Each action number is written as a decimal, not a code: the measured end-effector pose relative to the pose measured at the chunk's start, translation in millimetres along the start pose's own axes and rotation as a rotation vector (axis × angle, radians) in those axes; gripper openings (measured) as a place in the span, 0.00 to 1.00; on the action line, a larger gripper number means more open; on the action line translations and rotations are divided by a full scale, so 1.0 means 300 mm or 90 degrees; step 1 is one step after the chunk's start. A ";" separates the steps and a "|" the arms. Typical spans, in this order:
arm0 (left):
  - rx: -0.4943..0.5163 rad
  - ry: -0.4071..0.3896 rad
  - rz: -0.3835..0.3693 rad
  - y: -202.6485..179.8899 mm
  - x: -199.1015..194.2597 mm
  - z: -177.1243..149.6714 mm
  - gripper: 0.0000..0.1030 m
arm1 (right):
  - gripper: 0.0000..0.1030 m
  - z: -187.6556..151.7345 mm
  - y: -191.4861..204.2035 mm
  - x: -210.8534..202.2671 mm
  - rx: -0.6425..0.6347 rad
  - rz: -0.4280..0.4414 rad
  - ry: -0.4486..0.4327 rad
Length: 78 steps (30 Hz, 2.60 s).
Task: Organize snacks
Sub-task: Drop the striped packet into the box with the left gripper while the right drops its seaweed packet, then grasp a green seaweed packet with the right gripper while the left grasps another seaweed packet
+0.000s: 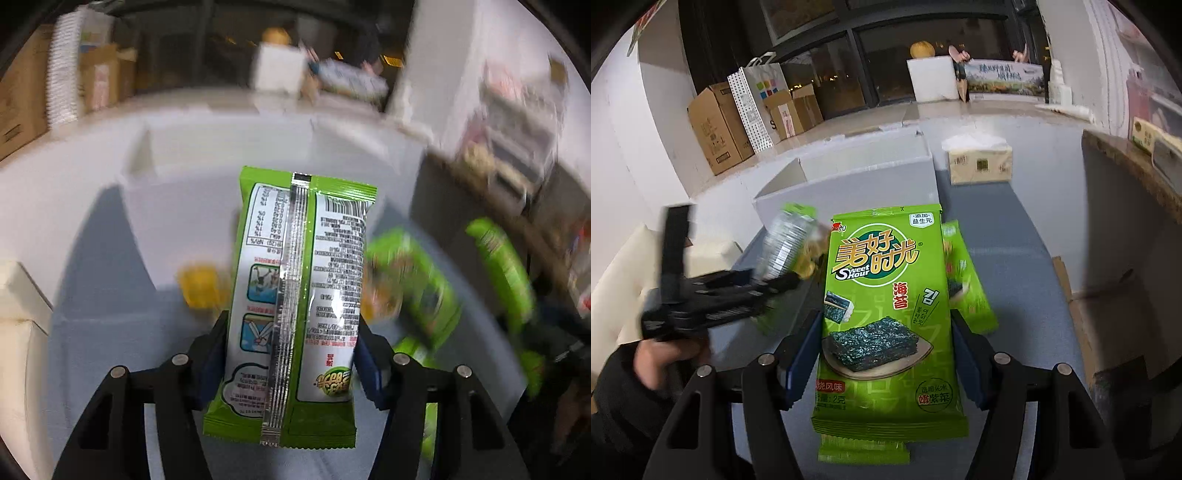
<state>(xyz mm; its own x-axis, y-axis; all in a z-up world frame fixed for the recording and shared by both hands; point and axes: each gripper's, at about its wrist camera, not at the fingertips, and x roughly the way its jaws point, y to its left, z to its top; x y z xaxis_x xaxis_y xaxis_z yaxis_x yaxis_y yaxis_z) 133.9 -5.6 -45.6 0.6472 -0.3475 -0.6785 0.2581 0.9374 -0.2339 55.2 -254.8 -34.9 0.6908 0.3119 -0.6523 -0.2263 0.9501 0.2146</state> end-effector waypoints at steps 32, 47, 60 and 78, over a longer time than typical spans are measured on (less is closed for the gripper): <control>-0.103 -0.048 0.068 0.196 0.069 0.439 1.00 | 1.00 0.645 0.023 0.379 -0.045 0.047 -0.030; -0.104 -0.032 0.031 -0.070 -0.163 -0.201 1.00 | 1.00 0.013 -0.049 -0.051 -0.013 0.034 -0.044; -0.079 -0.016 0.072 -0.093 -0.181 -0.263 1.00 | 1.00 -0.031 -0.085 0.069 -0.053 -0.021 0.021; -0.041 0.006 0.083 -0.148 -0.148 -0.276 1.00 | 0.68 -0.003 -0.168 0.450 -0.114 -0.080 0.177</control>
<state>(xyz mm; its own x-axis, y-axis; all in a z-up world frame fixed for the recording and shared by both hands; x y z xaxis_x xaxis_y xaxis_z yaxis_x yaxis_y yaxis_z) 34.2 -29.8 -62.7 0.6657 -0.2229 -0.7122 0.1251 0.9742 -0.1880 159.2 -260.6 -134.3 0.5130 0.1577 -0.8438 -0.2853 0.9584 0.0057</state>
